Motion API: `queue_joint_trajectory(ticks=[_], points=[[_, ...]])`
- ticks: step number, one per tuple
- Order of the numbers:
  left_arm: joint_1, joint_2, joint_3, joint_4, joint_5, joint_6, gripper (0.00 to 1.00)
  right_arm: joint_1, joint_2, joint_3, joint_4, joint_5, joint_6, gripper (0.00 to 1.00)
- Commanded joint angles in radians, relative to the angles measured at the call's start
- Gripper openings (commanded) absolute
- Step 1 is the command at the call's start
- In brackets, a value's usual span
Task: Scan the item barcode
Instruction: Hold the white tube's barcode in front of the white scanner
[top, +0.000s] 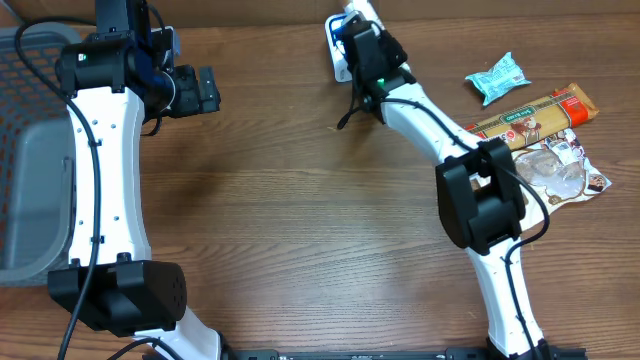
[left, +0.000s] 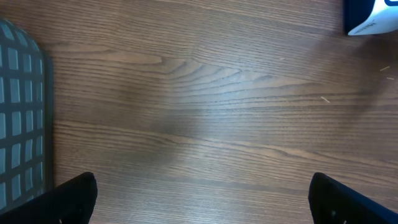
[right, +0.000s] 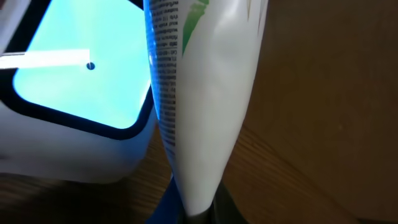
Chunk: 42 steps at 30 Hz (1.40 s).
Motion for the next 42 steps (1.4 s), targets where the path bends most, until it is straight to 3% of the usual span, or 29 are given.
queue_joint_trajectory(ticks=[1, 14, 25, 32, 36, 42], points=[[-0.007, -0.004, 0.011, 0.0, 0.0, 0.015, 1.0, 0.023, 0.027, 0.019, 0.018, 0.088, -0.015, 0.04], [-0.007, -0.004, 0.011, 0.0, 0.0, 0.015, 1.0, 0.03, 0.046, 0.019, 0.051, 0.15, -0.016, 0.04], [-0.007, -0.004, 0.011, 0.0, 0.0, 0.015, 1.0, 0.082, 0.046, 0.019, 0.111, 0.257, -0.212, 0.04], [-0.007, -0.004, 0.011, 0.001, 0.0, 0.015, 1.0, 0.107, 0.01, 0.019, 0.103, 0.327, -0.223, 0.04], [-0.007, -0.004, 0.011, 0.0, 0.0, 0.015, 1.0, 0.109, -0.115, 0.019, 0.023, 0.324, -0.118, 0.04], [-0.007, -0.004, 0.011, 0.001, 0.0, 0.016, 1.0, 0.107, -0.423, 0.019, -0.306, 0.121, 0.199, 0.04]])
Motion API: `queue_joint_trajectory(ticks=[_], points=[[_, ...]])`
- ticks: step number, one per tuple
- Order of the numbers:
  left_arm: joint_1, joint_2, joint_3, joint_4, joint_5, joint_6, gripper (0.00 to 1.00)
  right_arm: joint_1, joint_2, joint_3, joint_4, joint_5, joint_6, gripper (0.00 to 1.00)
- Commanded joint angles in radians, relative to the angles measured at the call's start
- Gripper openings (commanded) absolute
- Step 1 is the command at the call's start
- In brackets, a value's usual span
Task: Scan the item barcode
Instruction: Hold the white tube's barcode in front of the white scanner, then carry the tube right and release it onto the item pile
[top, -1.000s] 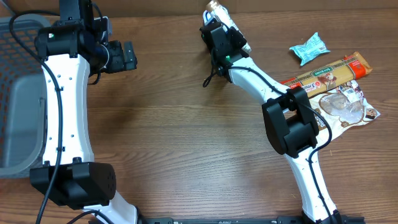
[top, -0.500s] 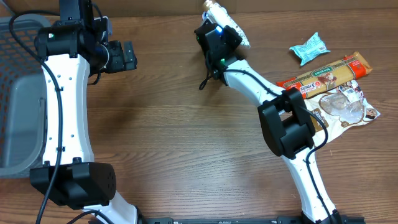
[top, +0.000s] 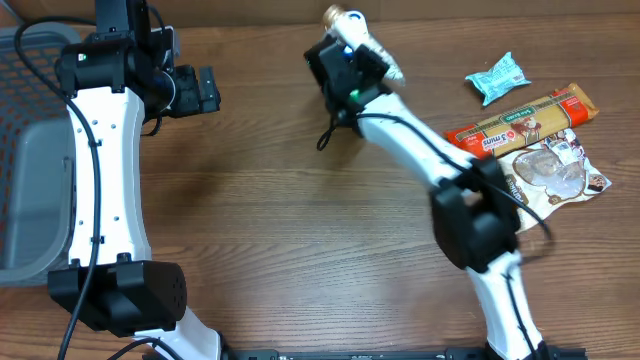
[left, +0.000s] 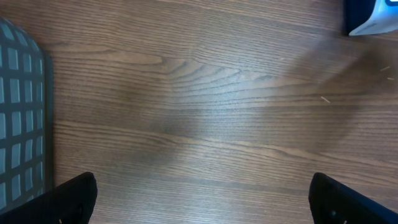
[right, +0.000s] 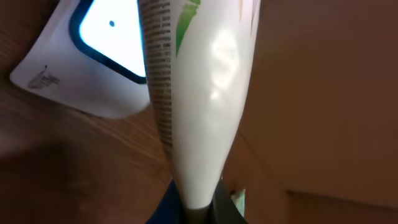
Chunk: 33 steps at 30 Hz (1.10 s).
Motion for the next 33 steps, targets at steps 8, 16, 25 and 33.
queue_joint_trajectory(ticks=[8, 16, 25, 33], points=[[-0.007, -0.004, 0.011, 0.001, 0.0, 0.015, 0.99, -0.082, -0.682, 0.035, -0.635, -0.292, 0.951, 0.04], [-0.007, -0.004, 0.011, 0.001, 0.0, 0.016, 1.0, -0.404, -0.744, 0.001, -1.12, -0.292, 1.648, 0.04], [-0.007, -0.004, 0.011, 0.001, 0.0, 0.015, 1.0, -0.566, -0.734, -0.508, -0.719, -0.322, 1.67, 0.04], [-0.007, -0.004, 0.011, 0.001, 0.0, 0.015, 0.99, -0.578, -0.731, -0.891, -0.26, -0.385, 1.627, 0.04]])
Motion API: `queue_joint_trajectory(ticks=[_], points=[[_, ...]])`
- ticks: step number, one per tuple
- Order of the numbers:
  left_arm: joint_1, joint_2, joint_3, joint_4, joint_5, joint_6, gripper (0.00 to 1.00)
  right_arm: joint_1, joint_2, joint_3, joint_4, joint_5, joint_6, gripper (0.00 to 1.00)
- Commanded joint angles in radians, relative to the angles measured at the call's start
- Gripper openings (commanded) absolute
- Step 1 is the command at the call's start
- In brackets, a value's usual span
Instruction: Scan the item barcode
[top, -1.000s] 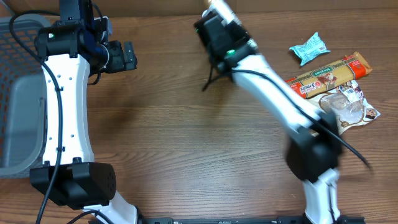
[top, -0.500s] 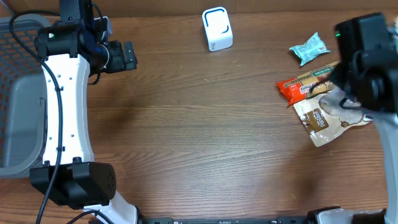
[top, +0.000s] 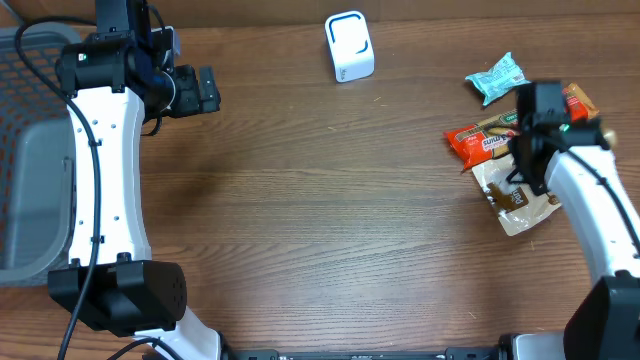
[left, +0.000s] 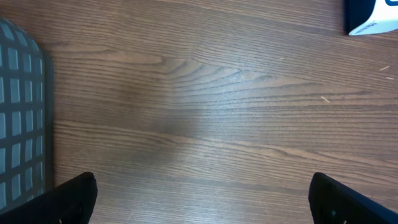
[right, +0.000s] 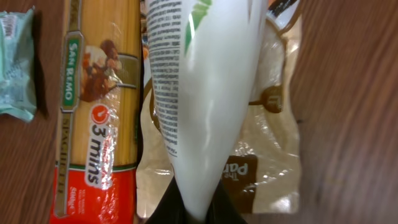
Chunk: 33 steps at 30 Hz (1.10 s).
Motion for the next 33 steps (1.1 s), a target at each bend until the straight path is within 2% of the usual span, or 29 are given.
queue_joint_trajectory(ticks=[1, 2, 4, 5, 8, 11, 14, 21, 23, 24, 33], points=[[-0.007, -0.004, 0.011, 0.001, 0.0, 0.015, 1.0, -0.002, -0.02, -0.093, 0.127, 0.007, -0.034, 0.05], [-0.007, -0.004, 0.011, 0.001, 0.0, 0.015, 1.0, -0.002, -0.02, -0.117, 0.162, 0.006, -0.055, 0.09], [-0.007, -0.004, 0.011, 0.001, 0.0, 0.015, 1.0, -0.002, -0.02, -0.138, 0.186, 0.006, -0.079, 0.38], [-0.007, -0.004, 0.011, 0.001, 0.0, 0.015, 1.0, -0.002, -0.02, -0.14, 0.184, 0.006, -0.084, 0.57], [-0.007, -0.004, 0.011, 0.001, 0.0, 0.015, 1.0, -0.002, -0.025, -0.126, 0.189, -0.024, -0.176, 0.76], [-0.007, -0.004, 0.011, 0.001, 0.0, 0.015, 0.99, -0.001, -0.05, -0.08, 0.165, -0.094, -0.306, 0.81], [-0.007, -0.004, 0.011, 0.001, 0.0, 0.015, 0.99, -0.001, -0.111, -0.008, 0.081, -0.147, -0.338, 0.82], [-0.007, -0.004, 0.011, 0.001, 0.0, 0.015, 1.0, 0.001, -0.362, 0.172, -0.171, -0.355, -0.537, 0.89], [-0.007, -0.004, 0.011, 0.001, 0.0, 0.015, 0.99, 0.001, -0.452, 0.212, -0.254, -0.388, -0.55, 0.93], [-0.007, -0.004, 0.011, 0.001, 0.0, 0.015, 1.0, 0.001, -0.488, 0.22, -0.278, -0.396, -0.55, 1.0], [-0.007, -0.004, 0.011, 0.001, 0.0, 0.015, 1.0, 0.001, -0.774, 0.222, -0.385, -0.405, -0.549, 1.0]])
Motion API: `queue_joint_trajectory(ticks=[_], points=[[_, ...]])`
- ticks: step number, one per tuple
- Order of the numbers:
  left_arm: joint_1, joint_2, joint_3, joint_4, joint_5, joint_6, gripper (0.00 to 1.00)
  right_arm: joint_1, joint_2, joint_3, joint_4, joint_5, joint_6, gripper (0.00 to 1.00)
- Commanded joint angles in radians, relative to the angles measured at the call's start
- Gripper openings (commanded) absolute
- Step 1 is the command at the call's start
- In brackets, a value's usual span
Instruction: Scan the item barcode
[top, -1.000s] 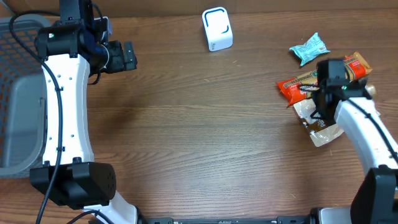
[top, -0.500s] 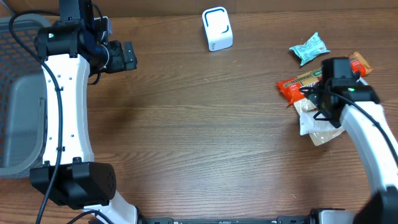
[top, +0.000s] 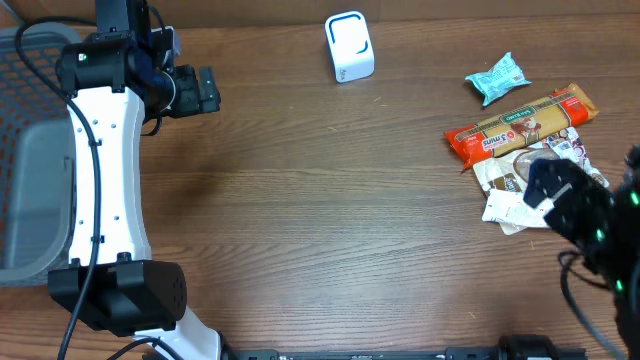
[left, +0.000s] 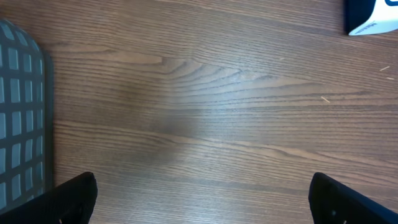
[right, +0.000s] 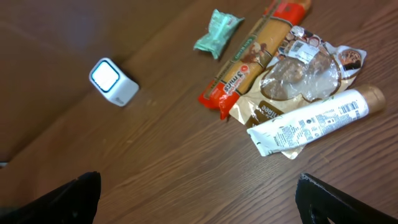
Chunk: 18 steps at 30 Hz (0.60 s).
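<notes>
A white tube (right: 311, 127) with a gold cap and a printed barcode lies flat on a brown snack bag (right: 298, 81); in the overhead view only its flat end (top: 503, 209) shows beside my right arm. The white scanner (top: 349, 46) with its lit face (right: 114, 82) stands at the table's far edge, well away from the tube. My right gripper (right: 199, 205) hangs open and empty, high above the table on the near side of the tube. My left gripper (top: 205, 90) is open and empty over bare wood at the far left.
An orange pasta packet (right: 255, 59) and a teal sachet (right: 217, 31) lie next to the snack bag at the far right. A grey mesh basket (top: 30, 150) stands at the left edge, its corner (left: 18, 118) close to my left gripper.
My right gripper has let go of the white tube, which now lies on the snack bag. The gripper stands open, higher and nearer the table's front right. The left arm has not moved.
My right gripper held the white tube close against the scanner's lit face. Then it held the tube a little off the scanner. Then it held the tube over the pile of packets at the right, and now the tube rests there, released.
</notes>
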Motion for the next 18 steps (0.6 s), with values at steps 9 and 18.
queue_joint_trajectory(ticks=[9, 18], points=[[-0.007, -0.004, 0.011, 0.001, 0.0, 0.015, 1.0, 0.0, -0.069, 0.01, -0.042, 0.001, -0.028, 1.0], [-0.007, -0.004, 0.011, 0.001, 0.0, 0.015, 1.0, 0.007, -0.137, -0.09, 0.044, 0.089, -0.043, 1.0]])
